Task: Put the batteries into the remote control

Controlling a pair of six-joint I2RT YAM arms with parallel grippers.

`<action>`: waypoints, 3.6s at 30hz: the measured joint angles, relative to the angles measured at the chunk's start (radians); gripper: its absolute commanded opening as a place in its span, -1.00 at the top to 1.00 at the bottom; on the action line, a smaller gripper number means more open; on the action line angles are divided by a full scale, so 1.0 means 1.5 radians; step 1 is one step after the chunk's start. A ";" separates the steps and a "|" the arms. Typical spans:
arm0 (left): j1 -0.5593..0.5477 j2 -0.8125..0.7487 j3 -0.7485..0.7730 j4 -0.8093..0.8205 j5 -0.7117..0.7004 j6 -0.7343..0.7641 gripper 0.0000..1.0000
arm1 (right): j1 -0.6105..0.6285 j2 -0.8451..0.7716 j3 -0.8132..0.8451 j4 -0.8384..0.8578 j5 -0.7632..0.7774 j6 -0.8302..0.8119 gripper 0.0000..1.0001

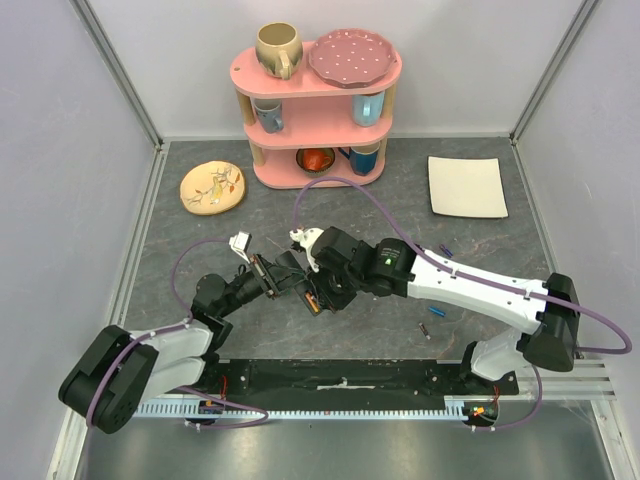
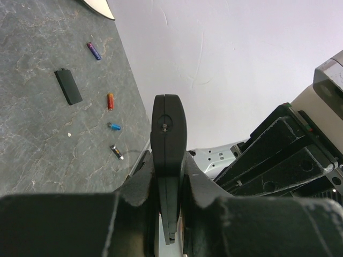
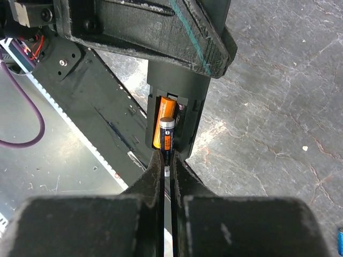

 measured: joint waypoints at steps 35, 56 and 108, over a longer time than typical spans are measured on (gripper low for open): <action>-0.004 -0.076 -0.002 -0.095 -0.013 0.024 0.96 | 0.000 0.026 0.014 -0.021 0.005 0.018 1.00; -0.019 -0.087 -0.007 -0.095 -0.038 0.036 0.96 | -0.010 0.042 0.023 -0.028 0.003 0.022 1.00; -0.053 -0.072 -0.009 -0.101 -0.089 0.040 0.96 | -0.032 0.069 0.046 -0.046 -0.005 0.019 0.45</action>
